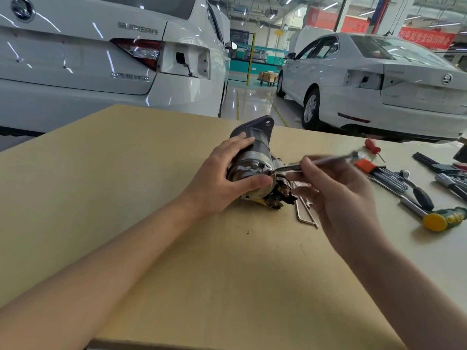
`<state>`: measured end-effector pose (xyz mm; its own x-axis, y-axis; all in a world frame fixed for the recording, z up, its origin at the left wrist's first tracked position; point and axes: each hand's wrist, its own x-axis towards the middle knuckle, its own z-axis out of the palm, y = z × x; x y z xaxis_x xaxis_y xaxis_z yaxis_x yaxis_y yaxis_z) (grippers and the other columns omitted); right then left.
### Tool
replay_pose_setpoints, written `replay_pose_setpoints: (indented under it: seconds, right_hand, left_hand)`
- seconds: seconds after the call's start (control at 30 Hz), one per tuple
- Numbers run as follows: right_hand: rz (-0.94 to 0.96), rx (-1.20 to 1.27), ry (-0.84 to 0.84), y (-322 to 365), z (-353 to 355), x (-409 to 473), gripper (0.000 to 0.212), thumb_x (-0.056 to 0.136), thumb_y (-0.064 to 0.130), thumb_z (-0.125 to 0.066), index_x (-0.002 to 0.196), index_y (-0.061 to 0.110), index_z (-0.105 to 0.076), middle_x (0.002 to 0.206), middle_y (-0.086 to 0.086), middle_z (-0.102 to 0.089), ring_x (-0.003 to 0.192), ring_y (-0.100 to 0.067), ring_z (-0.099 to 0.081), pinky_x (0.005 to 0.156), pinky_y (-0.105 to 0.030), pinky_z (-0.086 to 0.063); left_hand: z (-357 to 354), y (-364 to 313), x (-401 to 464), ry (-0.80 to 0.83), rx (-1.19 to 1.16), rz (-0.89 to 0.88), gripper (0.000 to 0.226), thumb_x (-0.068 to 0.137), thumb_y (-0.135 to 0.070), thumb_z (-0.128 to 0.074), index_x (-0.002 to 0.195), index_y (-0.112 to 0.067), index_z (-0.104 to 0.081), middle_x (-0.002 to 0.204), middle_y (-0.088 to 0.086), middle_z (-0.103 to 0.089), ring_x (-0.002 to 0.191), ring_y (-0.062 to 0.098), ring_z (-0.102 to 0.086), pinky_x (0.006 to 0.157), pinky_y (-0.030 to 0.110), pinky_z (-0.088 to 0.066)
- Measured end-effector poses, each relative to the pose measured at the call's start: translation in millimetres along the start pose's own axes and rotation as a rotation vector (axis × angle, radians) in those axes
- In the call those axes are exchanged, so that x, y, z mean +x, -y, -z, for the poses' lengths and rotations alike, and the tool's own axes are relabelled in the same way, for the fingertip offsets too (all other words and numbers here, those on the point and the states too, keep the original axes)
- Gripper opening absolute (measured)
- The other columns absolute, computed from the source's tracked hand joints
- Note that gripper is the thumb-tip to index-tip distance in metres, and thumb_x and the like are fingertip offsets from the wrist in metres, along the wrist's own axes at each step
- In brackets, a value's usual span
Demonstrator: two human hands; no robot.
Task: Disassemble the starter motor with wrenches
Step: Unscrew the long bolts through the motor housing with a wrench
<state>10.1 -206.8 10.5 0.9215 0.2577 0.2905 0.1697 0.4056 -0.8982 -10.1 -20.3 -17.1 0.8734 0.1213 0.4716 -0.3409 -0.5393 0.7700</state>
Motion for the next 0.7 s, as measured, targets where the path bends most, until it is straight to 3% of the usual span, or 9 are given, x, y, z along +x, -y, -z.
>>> replay_pose_setpoints:
  seconds: [0.13,0.27,0.33,0.37,0.43,0.5,0.57,0.63,0.7]
  right_hand:
    - [0.292,-0.428,0.169,17.2,-30.2,13.0,0.013,0.085,0.002,-0.067,0.09,0.014,-0.07,0.074,0.005,-0.068,0.055,-0.004,-0.059,0.052,-0.017,-0.048]
    - [0.508,-1.061,0.482,22.2,-61.7,20.6,0.016,0.087,0.014,-0.066,0.1,0.015,-0.075,0.089,0.002,-0.069,0.077,-0.009,-0.06,0.076,-0.026,-0.049]
    - [0.599,-1.34,0.636,22.6,-68.3,21.9,0.019,0.09,0.017,-0.06,0.103,0.017,-0.074,0.092,0.0,-0.066,0.08,-0.013,-0.056,0.078,-0.03,-0.045]
    - [0.616,-1.432,0.703,22.7,-69.3,21.3,0.02,0.09,0.016,-0.058,0.102,0.017,-0.073,0.094,-0.001,-0.065,0.082,-0.015,-0.056,0.079,-0.033,-0.045]
    - [0.629,-1.544,0.837,22.1,-67.9,17.8,0.02,0.09,0.015,-0.055,0.101,0.017,-0.071,0.096,0.0,-0.065,0.087,-0.019,-0.058,0.078,-0.036,-0.046]
    - [0.683,-1.504,0.953,19.4,-60.5,12.3,0.018,0.092,0.017,-0.056,0.102,0.018,-0.07,0.096,0.002,-0.064,0.088,-0.017,-0.058,0.077,-0.03,-0.044]
    - [0.747,-1.313,0.937,11.1,-47.5,4.2,0.015,0.093,0.015,-0.058,0.101,0.013,-0.071,0.091,0.003,-0.063,0.082,-0.012,-0.056,0.071,-0.023,-0.041]
    - [0.686,-1.015,0.735,-3.2,-31.6,-6.6,0.009,0.09,0.01,-0.062,0.095,0.008,-0.07,0.08,0.007,-0.061,0.072,-0.007,-0.055,0.067,-0.018,-0.042]
    - [0.454,-0.635,0.465,-15.2,-18.0,-16.8,0.002,0.087,0.005,-0.064,0.088,0.004,-0.064,0.071,0.006,-0.062,0.063,-0.008,-0.059,0.063,-0.022,-0.047]
  left_hand:
    - [-0.4,2.6,0.4,-0.013,0.024,-0.038,0.088,0.062,-0.066,-0.066,0.138,-0.026,-0.048,0.146,-0.005,-0.044,0.136,0.009,-0.04,0.114,0.036,-0.036]
    - [-2.1,4.8,-1.2,-0.055,-0.003,0.005,0.049,0.06,-0.057,-0.068,0.1,-0.031,-0.055,0.096,-0.015,-0.059,0.096,-0.005,-0.057,0.077,0.005,-0.041]
    - [-0.4,5.8,-1.6,-0.055,-0.058,0.01,0.041,0.057,-0.047,-0.065,0.092,-0.029,-0.056,0.082,-0.018,-0.061,0.088,-0.008,-0.061,0.07,0.004,-0.042]
    - [2.0,6.6,-2.2,-0.024,-0.067,0.015,0.051,0.053,-0.046,-0.064,0.098,-0.023,-0.06,0.087,-0.02,-0.064,0.095,-0.005,-0.063,0.075,0.005,-0.044]
    - [7.6,5.6,-2.8,0.048,-0.014,-0.027,0.089,0.052,-0.045,-0.062,0.133,-0.012,-0.052,0.126,-0.014,-0.059,0.126,0.004,-0.052,0.098,0.008,-0.038]
    - [11.4,6.2,-2.4,0.085,0.031,-0.065,0.091,0.067,-0.032,-0.07,0.148,-0.012,-0.034,0.15,-0.001,-0.041,0.14,0.009,-0.037,0.107,0.006,-0.028]
    - [12.8,5.8,-1.5,0.068,0.01,-0.046,0.076,0.081,-0.006,-0.072,0.148,-0.015,-0.036,0.155,0.003,-0.035,0.142,0.011,-0.034,0.106,0.004,-0.026]
    - [11.3,7.9,-0.2,0.054,0.043,-0.041,0.081,0.077,-0.002,-0.076,0.147,-0.016,-0.038,0.156,0.002,-0.034,0.142,0.011,-0.034,0.115,0.022,-0.032]
    - [9.3,8.6,-0.6,0.042,0.095,-0.048,0.095,0.065,-0.011,-0.088,0.146,-0.018,-0.04,0.155,0.001,-0.035,0.142,0.011,-0.035,0.115,0.037,-0.036]
